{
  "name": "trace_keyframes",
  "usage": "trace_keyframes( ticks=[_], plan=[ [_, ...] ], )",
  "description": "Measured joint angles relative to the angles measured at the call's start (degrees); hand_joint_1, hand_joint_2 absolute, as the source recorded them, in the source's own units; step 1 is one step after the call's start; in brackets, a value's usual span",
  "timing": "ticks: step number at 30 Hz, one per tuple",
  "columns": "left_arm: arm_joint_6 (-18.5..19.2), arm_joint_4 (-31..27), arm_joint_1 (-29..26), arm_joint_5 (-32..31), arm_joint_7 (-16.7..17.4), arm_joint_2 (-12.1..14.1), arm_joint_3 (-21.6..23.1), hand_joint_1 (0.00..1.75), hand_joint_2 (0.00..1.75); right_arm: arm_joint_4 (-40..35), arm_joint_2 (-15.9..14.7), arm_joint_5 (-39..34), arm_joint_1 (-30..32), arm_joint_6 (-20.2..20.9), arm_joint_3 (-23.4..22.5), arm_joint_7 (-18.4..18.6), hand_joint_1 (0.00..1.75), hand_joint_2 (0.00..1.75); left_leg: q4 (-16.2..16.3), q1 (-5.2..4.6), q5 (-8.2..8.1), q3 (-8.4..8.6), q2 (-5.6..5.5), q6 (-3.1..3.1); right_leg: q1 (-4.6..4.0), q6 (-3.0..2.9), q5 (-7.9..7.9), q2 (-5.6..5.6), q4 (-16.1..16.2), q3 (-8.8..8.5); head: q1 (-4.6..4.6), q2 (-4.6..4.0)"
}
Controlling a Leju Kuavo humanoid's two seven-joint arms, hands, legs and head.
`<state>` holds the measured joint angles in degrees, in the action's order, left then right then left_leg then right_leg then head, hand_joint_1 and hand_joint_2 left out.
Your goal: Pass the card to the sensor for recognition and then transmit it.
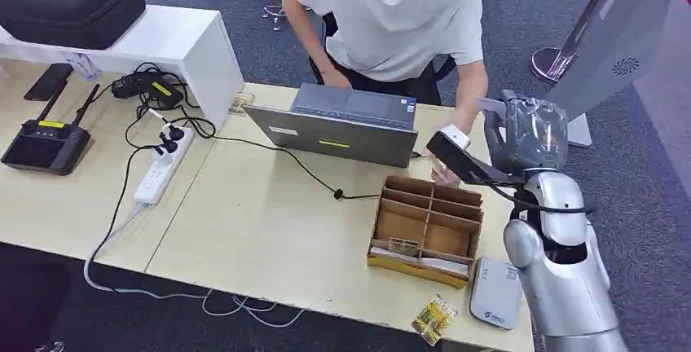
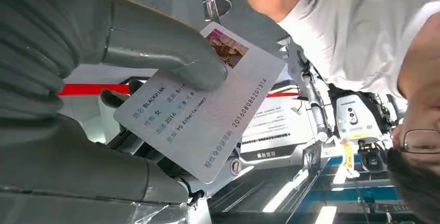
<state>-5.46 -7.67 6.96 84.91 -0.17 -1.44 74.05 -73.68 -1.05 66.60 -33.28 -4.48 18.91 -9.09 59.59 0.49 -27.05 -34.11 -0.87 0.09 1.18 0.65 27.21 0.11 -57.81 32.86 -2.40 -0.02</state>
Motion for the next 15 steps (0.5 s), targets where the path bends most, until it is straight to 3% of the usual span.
trace_keyframes(
  ticks=[8,12,15],
  plan=[
    [-0.13,0.0,-0.03,2.18,0.0,-0.04,0.07,0.0,1.75,-3.52,-0.61,-2.82,3.37,-1.95,-2.54,-0.48,1.75,1.75,0.02,0.0,0.0,0.01,-0.04,0.0,0.0,0.0,0.0,-0.04,0.01,0.0,0.0,0.0],
    [-0.88,0.0,-0.11,4.07,-0.07,-0.28,0.07,0.0,1.75,-9.84,-1.6,-5.86,9.9,-3.04,-7.7,-3.24,1.75,1.75,0.02,-0.01,-0.04,-0.05,-0.07,0.04,0.01,0.03,0.03,-0.07,0.08,0.03,0.0,0.0],
    [-1.9,0.0,-0.22,4.96,-2.08,-0.46,0.04,0.0,1.75,-15.35,-2.05,-7.91,16.49,-4.22,-13.21,-6.52,1.75,1.75,0.01,-0.01,-0.07,-0.09,-0.11,0.07,0.01,0.07,0.06,-0.11,0.1,0.01,0.0,0.0]
  ],
)
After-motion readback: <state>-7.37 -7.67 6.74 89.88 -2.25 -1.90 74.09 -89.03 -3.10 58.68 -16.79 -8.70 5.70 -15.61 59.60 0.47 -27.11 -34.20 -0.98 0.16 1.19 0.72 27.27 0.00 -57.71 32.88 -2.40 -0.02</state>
